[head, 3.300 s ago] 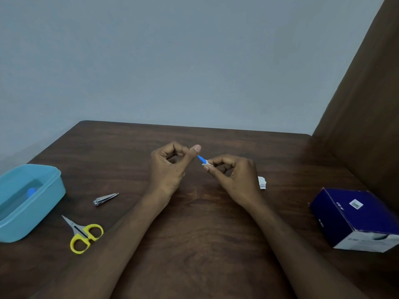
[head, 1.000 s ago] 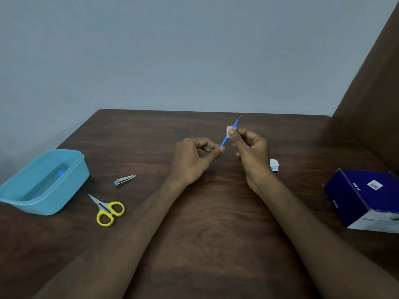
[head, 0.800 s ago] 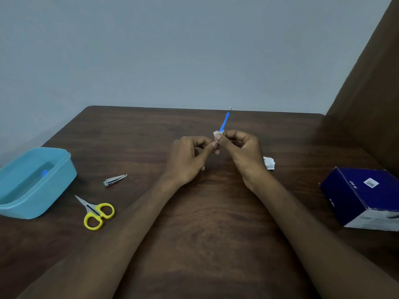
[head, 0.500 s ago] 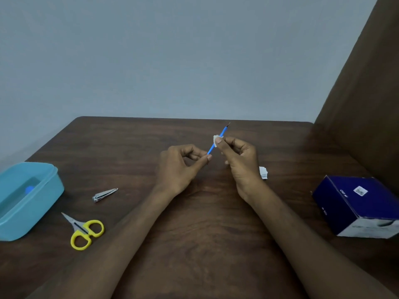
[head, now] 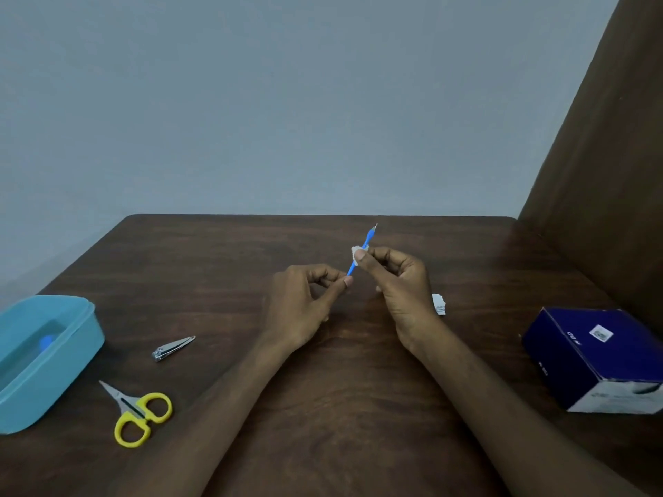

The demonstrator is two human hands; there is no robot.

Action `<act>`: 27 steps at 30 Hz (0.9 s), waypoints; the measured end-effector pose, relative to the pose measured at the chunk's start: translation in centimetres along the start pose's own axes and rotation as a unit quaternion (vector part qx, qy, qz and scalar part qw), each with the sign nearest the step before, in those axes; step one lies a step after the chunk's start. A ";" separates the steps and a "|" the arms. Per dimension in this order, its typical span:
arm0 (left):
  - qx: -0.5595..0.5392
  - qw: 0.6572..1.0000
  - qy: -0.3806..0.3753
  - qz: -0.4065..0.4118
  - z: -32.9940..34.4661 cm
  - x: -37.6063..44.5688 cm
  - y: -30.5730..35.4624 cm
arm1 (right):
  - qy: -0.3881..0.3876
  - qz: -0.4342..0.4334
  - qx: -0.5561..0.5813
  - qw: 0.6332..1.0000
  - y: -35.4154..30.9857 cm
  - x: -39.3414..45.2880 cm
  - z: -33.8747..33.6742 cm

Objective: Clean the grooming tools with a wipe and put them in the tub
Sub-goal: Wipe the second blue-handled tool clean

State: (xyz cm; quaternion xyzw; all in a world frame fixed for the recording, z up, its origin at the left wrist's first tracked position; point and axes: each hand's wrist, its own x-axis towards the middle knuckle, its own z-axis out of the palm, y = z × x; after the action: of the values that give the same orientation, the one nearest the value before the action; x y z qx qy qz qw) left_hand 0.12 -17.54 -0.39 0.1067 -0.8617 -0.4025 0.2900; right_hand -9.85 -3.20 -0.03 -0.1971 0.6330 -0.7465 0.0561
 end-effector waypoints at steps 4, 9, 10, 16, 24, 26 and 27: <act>0.002 0.999 -0.031 0.013 0.1 0.0 0.1 | 0.028 0.005 0.052 0.998 -0.2 0.1 0.0; -0.013 1.000 -0.012 0.018 -0.1 -0.1 0.2 | 0.020 0.009 0.046 0.999 -0.4 -0.1 0.1; -0.017 1.000 -0.003 0.017 -0.1 -0.2 0.2 | 0.020 0.009 0.043 0.999 -0.3 0.0 0.2; -0.016 1.000 0.009 0.008 -0.1 -0.2 0.1 | -0.008 0.022 0.045 0.999 0.3 0.1 0.1; 0.019 1.000 0.003 0.015 -0.1 -0.1 0.1 | -0.053 0.027 0.054 0.997 0.1 -0.1 0.1; 0.032 0.999 0.008 0.009 -0.2 -0.2 0.3 | -0.060 0.028 0.041 0.997 0.0 -0.1 0.1; 0.041 0.999 0.011 0.006 -0.3 -0.3 0.5 | -0.062 0.026 0.035 0.997 0.0 -0.2 0.1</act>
State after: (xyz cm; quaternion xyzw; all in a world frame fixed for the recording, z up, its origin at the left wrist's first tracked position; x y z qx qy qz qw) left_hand 0.55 -17.28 -0.01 0.1173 -0.8748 -0.3642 0.2973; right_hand -9.65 -3.24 -0.09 -0.2244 0.6069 -0.7527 0.1213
